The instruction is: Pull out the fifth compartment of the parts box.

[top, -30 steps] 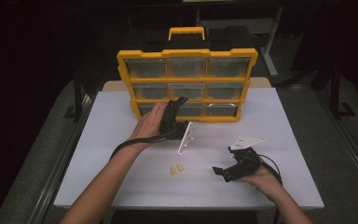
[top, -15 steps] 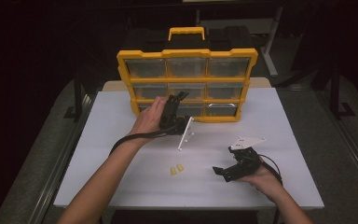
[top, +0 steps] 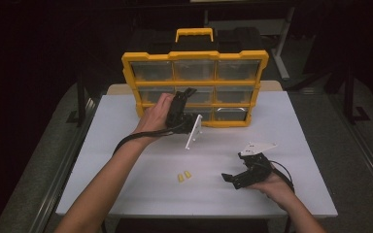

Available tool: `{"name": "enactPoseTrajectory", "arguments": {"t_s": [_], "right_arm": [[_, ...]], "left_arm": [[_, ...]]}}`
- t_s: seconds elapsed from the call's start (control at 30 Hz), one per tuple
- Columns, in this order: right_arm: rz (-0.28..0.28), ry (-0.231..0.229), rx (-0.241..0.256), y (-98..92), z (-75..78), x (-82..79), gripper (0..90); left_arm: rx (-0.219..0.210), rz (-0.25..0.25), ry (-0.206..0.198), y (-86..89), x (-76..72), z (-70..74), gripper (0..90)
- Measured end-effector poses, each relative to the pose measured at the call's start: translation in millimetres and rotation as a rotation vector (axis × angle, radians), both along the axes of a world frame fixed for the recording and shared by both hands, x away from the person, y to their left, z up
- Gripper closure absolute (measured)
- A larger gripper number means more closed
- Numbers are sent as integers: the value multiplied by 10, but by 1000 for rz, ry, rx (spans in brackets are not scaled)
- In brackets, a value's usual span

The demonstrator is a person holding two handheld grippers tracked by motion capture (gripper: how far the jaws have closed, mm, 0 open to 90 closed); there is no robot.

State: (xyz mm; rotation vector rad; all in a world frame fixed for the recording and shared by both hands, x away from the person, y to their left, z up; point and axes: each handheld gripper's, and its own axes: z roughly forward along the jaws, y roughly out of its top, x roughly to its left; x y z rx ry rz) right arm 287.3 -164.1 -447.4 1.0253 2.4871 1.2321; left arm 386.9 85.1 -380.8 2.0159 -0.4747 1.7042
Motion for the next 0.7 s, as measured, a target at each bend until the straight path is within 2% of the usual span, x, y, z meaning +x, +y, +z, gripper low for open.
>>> {"name": "enactPoseTrajectory", "arguments": {"t_s": [0.7], "right_arm": [[-5, 5, 2, -5, 0, 0, 0]], "left_arm": [[-3, 18, -35, -20, 131, 225, 0]]}}
